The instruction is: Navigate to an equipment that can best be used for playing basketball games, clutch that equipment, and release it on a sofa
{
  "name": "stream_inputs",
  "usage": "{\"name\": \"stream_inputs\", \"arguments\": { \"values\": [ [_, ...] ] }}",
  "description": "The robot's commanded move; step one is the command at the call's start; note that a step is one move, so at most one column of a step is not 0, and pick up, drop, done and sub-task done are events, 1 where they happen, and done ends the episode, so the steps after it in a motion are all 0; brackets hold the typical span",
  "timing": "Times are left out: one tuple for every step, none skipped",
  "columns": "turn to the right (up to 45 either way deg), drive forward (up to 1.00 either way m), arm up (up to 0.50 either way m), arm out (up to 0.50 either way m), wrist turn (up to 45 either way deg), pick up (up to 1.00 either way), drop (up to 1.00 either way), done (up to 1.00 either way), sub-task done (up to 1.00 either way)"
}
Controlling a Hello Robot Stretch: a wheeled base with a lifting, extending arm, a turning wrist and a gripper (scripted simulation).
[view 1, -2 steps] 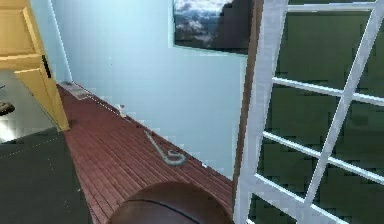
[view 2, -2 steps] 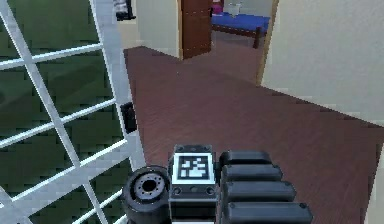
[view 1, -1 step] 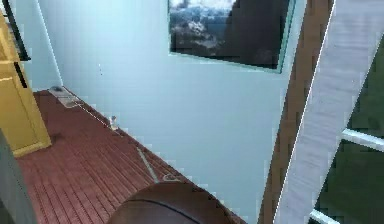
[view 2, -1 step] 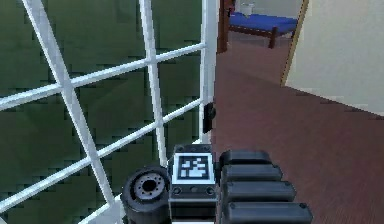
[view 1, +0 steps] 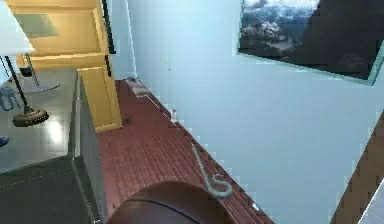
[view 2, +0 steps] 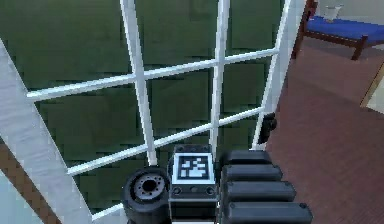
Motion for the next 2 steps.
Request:
{"name": "stream_inputs", "arguments": {
  "values": [
    [0.0, 0.65, 0.0, 0.0, 0.0, 0.0, 0.0, 0.0, 0.0],
    [-21.0, 0.0, 0.0, 0.0, 0.0, 0.0, 0.0, 0.0, 0.0]
  ]
}}
